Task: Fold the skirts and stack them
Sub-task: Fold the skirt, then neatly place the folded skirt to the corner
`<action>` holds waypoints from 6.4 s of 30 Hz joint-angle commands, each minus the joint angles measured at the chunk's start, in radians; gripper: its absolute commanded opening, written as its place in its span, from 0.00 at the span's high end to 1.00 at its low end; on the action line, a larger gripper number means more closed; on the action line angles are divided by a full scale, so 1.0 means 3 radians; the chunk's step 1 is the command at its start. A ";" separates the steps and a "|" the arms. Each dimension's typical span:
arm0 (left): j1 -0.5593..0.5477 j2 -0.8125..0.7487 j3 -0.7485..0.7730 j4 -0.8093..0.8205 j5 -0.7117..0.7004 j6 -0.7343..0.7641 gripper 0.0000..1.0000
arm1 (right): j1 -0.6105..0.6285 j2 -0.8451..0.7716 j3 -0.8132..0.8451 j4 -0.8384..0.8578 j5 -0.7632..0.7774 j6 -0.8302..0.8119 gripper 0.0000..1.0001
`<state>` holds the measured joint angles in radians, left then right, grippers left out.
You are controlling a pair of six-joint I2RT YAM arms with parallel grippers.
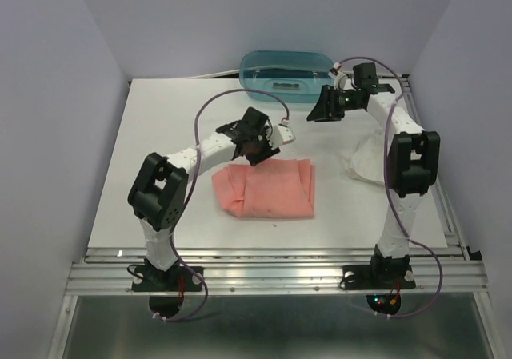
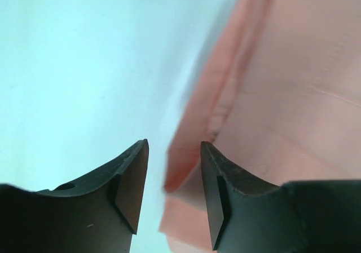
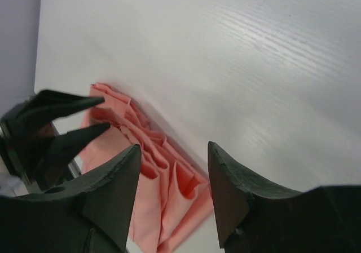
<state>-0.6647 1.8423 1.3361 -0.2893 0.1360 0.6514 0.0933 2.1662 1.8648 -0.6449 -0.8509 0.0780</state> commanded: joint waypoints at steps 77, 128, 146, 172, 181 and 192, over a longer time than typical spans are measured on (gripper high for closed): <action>0.1659 -0.1002 -0.2234 0.1848 0.1132 -0.4488 0.01 | 0.0758 -0.0952 -0.3716 0.3121 0.1491 0.2573 0.01; 0.0549 -0.0736 -0.0588 0.1128 0.0590 -0.3506 1.00 | 0.1218 -0.1867 -0.2361 0.1751 0.3521 0.0466 0.99; 0.0104 -0.0216 0.0536 0.1317 0.0697 -0.3608 1.00 | 0.0574 -0.2312 -0.1937 0.1649 0.3481 0.0001 0.99; -0.1031 0.1518 0.2470 0.1885 0.0948 -0.3915 1.00 | -0.1952 -0.2956 -0.2293 0.1342 0.2192 -0.1139 0.99; -0.1082 0.1932 0.2163 0.1962 0.1039 -0.4068 1.00 | -0.1952 -0.2666 -0.3005 0.1572 0.2181 -0.1431 0.99; -0.0945 0.1555 0.1709 0.1798 0.1152 -0.4109 0.63 | -0.2044 -0.2154 -0.2796 0.1408 0.2606 -0.1467 0.74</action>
<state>-0.9653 2.4550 1.8999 0.2699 0.4355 -0.5915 -0.4915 1.5013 0.9565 -0.2783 -0.1581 -0.3477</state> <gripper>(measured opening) 0.304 0.218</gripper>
